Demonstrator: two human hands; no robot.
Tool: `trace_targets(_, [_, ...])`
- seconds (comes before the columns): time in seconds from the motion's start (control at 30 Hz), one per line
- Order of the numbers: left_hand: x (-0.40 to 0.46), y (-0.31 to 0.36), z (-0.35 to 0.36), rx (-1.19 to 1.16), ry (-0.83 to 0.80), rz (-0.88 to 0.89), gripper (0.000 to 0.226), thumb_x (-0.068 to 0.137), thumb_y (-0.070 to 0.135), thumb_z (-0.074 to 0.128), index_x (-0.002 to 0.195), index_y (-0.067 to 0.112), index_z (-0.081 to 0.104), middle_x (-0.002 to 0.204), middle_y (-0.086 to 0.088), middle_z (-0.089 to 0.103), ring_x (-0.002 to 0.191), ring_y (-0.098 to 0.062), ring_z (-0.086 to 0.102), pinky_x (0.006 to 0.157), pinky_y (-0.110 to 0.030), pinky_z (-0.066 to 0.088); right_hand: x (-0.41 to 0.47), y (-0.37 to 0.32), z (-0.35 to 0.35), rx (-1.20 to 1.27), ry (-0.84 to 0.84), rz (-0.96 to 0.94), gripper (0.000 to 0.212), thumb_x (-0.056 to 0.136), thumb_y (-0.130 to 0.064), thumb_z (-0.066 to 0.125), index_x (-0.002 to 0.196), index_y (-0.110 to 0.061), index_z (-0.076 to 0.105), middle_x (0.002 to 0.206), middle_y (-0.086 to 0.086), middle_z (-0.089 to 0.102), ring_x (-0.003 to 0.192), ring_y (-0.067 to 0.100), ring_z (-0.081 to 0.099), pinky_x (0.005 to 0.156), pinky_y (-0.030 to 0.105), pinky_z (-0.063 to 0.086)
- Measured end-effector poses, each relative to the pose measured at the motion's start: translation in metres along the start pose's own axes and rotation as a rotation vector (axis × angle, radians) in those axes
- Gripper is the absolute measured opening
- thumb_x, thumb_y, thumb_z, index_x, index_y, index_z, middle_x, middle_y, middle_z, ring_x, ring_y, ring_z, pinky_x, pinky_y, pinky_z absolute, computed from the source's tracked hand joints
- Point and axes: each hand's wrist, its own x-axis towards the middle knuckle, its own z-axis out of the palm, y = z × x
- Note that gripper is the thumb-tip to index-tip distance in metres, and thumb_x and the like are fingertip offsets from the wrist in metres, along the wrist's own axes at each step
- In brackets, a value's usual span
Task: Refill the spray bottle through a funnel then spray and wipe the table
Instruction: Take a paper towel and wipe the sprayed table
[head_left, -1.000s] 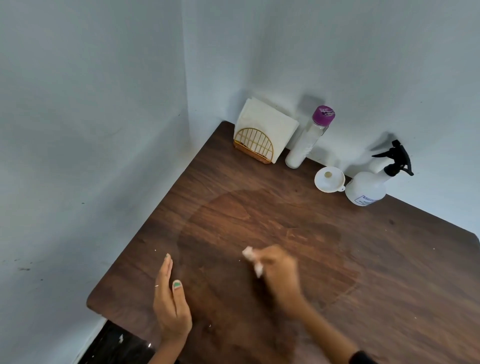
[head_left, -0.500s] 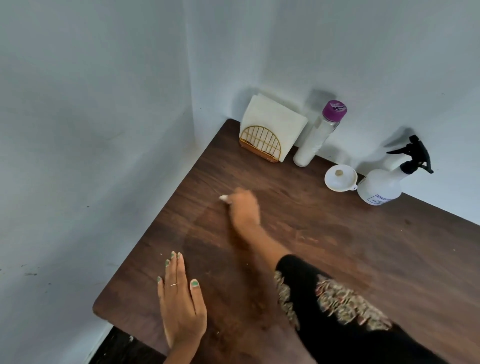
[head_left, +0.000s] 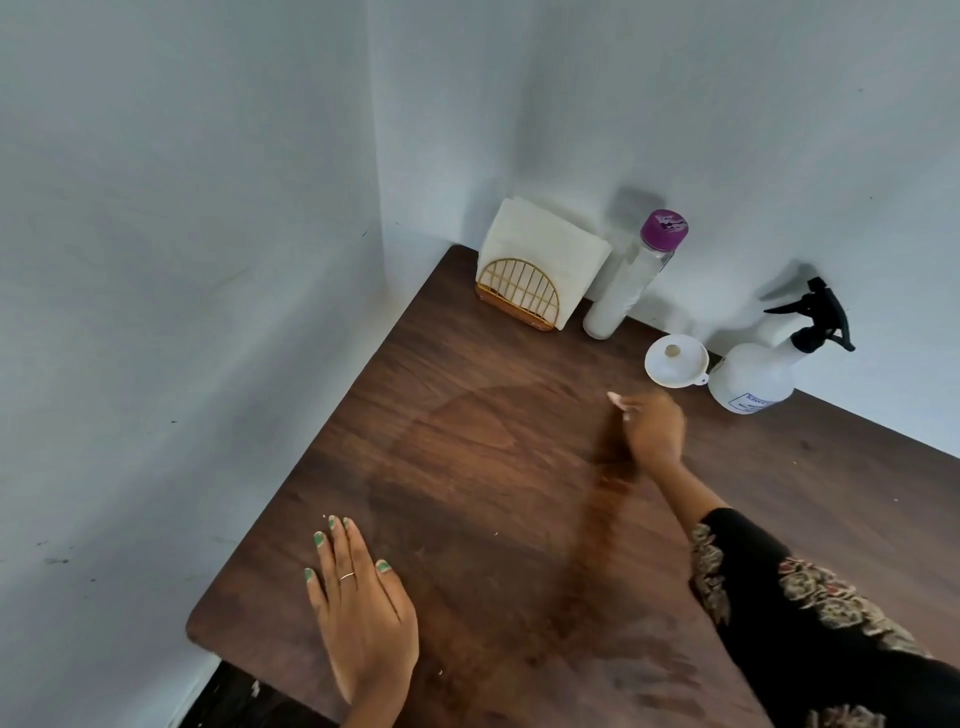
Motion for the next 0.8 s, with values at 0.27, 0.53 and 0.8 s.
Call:
trace_targets(0.27, [-0.004, -0.001, -0.007, -0.288, 0.102, 0.029, 0.062, 0.092, 0.036, 0.010, 0.145, 0.009, 0.026, 0.154, -0.002, 0.019, 0.142, -0.014, 0.013, 0.117, -0.037, 0.008, -0.101, -0.089, 0.043, 0.066, -0.131, -0.391, 0.024, 0.087, -0.007, 0.053, 0.098, -0.015, 0.073, 0.089, 0.009, 0.066, 0.085, 0.024, 0.057, 0.067, 0.029, 0.042])
trace_targets(0.53, [-0.005, -0.009, -0.012, -0.527, 0.180, 0.023, 0.060, 0.090, 0.030, 0.015, 0.145, 0.010, 0.025, 0.155, -0.005, 0.022, 0.142, -0.018, 0.021, 0.118, -0.039, 0.013, -0.203, -0.101, 0.048, 0.115, -0.306, -1.307, 0.029, 0.097, -0.022, 0.043, 0.088, -0.015, 0.070, 0.080, 0.003, 0.062, 0.076, 0.023, 0.054, 0.064, 0.033, 0.047])
trace_targets(0.8, [-0.006, -0.003, -0.012, -0.414, 0.133, 0.028, 0.061, 0.091, 0.035, 0.015, 0.142, 0.004, 0.030, 0.152, -0.011, 0.028, 0.140, -0.028, 0.029, 0.115, -0.040, 0.016, -0.052, 0.027, 0.000, 0.063, 0.086, 0.186, 0.024, 0.086, -0.001, 0.054, 0.099, -0.009, 0.071, 0.100, 0.016, 0.066, 0.093, 0.036, 0.061, 0.070, 0.036, 0.049])
